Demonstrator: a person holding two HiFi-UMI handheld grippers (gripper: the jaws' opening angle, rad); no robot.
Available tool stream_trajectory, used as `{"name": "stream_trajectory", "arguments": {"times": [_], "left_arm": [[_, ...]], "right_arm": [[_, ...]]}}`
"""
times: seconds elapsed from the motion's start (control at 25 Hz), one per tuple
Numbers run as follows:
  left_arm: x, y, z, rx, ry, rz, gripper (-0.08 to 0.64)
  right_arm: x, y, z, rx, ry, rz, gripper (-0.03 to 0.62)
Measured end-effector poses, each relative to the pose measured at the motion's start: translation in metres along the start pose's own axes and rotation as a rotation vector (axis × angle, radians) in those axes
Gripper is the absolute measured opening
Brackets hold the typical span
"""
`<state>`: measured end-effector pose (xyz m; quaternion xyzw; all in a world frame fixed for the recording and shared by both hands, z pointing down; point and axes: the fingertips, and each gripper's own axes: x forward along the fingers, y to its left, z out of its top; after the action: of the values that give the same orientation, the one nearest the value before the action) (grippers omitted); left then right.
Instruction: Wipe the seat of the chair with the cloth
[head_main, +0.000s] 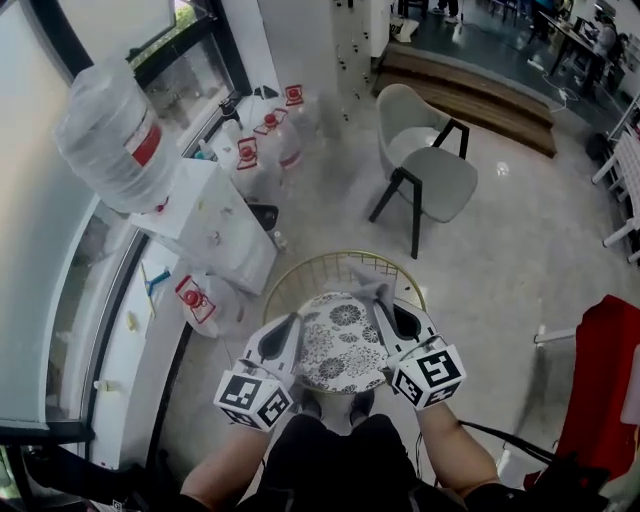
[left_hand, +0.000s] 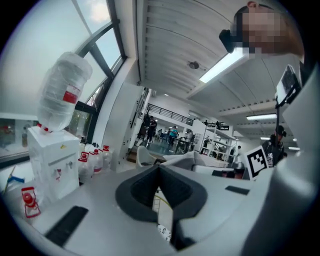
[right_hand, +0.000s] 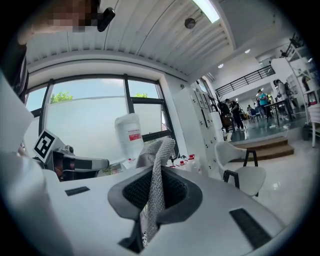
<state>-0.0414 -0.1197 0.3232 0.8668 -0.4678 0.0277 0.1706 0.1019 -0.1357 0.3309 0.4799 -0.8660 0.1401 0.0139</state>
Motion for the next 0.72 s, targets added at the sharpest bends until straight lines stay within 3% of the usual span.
{"name": "stream_trajectory", "arguments": {"times": [0.2,0.72], "left_arm": [[0.009,0.044,-0.029,-0.029,0.042,-0.003,0.006],[0.026,0.11,-0.126,-0.066,0.17,0.021,0.006]], "right_arm": [[0.046,0.011,-0.049,0.036,0.077,-0.001,0.023],[0.139,0.046,-0.184,0.052,0.259,0.131,0.023]]}}
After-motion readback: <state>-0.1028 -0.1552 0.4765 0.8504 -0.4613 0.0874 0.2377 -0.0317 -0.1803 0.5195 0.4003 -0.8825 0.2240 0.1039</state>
